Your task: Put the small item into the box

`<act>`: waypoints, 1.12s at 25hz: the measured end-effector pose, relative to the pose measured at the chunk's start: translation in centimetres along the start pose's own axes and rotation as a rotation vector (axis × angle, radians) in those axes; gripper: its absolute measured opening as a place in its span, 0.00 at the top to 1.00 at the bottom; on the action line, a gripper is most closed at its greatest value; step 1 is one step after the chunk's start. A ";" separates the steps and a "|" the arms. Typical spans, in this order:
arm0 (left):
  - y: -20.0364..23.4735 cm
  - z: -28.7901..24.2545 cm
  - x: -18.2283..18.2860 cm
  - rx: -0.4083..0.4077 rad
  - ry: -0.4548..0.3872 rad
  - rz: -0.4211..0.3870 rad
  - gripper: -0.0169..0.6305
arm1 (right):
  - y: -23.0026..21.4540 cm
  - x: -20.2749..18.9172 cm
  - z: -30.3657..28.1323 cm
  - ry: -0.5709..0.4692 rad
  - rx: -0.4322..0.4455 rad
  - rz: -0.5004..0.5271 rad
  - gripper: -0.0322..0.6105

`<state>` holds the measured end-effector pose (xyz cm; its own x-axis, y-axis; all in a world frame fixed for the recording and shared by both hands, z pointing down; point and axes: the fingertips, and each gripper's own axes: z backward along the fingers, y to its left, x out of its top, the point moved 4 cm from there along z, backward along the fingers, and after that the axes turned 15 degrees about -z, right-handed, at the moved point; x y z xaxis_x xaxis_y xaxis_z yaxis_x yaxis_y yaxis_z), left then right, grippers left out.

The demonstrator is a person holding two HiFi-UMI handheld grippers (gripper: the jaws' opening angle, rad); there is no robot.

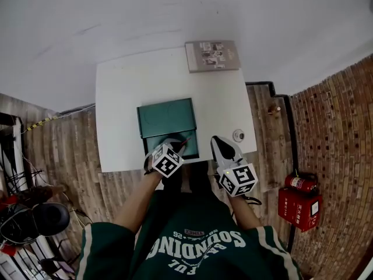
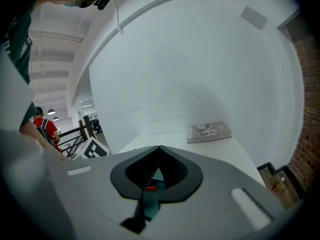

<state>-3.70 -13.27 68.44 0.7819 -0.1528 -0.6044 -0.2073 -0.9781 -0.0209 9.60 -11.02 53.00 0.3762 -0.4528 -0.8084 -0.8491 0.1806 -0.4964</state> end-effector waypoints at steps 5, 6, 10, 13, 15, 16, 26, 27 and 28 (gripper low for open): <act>0.1 -2.1 -0.4 -0.022 0.072 0.017 0.87 | -0.6 0.0 0.4 0.004 -0.010 -0.003 0.95; 0.1 -2.4 -0.5 -0.027 0.081 0.021 0.87 | -0.7 0.0 0.4 0.004 -0.012 -0.005 0.95; 0.0 -3.2 -1.0 -0.053 0.115 0.041 0.87 | -1.1 0.2 0.6 0.004 -0.020 -0.008 0.95; -0.1 -3.6 -1.2 -0.073 0.128 0.046 0.87 | -1.5 0.3 0.8 0.002 -0.026 -0.011 0.95; -0.1 -3.8 -1.2 -0.073 0.135 0.042 0.87 | -1.7 0.3 0.9 0.001 -0.031 -0.012 0.95; 0.0 -3.9 -1.3 -0.072 0.140 0.044 0.87 | -1.9 0.3 1.0 0.001 -0.033 -0.013 0.95; -0.1 -4.4 -1.7 -0.090 0.168 0.050 0.87 | -2.3 0.5 1.3 0.001 -0.037 -0.017 0.95; -0.1 -4.4 -1.6 -0.089 0.161 0.052 0.87 | -2.3 0.5 1.3 0.002 -0.037 -0.017 0.95; -0.1 -4.3 -1.5 -0.088 0.155 0.053 0.87 | -2.3 0.5 1.3 0.003 -0.036 -0.016 0.95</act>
<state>-2.35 -13.56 72.76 0.8536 -0.2180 -0.4731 -0.2038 -0.9756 0.0817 12.20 -10.46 53.32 0.3892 -0.4579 -0.7993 -0.8558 0.1413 -0.4976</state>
